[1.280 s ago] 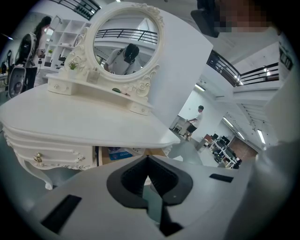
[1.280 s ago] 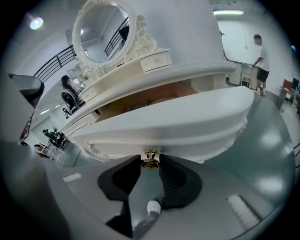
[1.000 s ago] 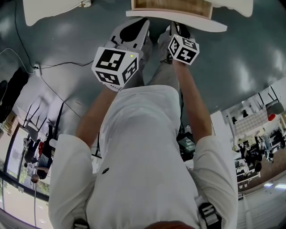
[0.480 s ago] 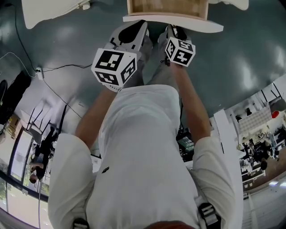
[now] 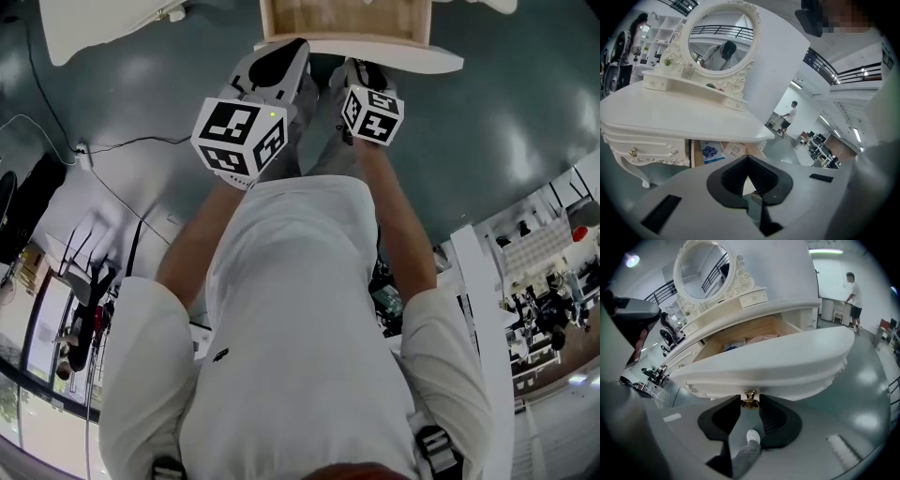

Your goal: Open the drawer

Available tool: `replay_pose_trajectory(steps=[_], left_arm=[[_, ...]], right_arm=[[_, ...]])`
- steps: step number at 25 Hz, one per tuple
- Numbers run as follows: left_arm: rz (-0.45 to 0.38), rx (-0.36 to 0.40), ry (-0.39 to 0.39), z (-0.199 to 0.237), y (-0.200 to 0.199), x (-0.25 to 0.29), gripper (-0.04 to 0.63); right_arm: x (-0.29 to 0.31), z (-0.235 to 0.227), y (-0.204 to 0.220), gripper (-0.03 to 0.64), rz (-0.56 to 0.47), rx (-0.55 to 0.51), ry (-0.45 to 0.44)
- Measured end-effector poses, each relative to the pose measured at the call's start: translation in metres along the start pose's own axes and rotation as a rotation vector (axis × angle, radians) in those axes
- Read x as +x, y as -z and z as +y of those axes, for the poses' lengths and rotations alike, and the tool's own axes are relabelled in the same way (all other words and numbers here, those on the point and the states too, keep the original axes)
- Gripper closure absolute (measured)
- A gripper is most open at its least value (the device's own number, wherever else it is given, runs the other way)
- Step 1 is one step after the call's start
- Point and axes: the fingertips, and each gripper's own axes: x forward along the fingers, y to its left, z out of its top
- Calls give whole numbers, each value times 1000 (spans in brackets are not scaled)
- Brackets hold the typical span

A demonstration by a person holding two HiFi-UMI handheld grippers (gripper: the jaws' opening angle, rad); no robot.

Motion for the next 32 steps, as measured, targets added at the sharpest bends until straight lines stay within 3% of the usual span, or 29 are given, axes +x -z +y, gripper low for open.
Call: replay_pose_trajectory(steps=[32], left_arm=[[54,3,43,-4,6,23,586]], right_arm=[[-21,-1,34,482,75,-12,-1]])
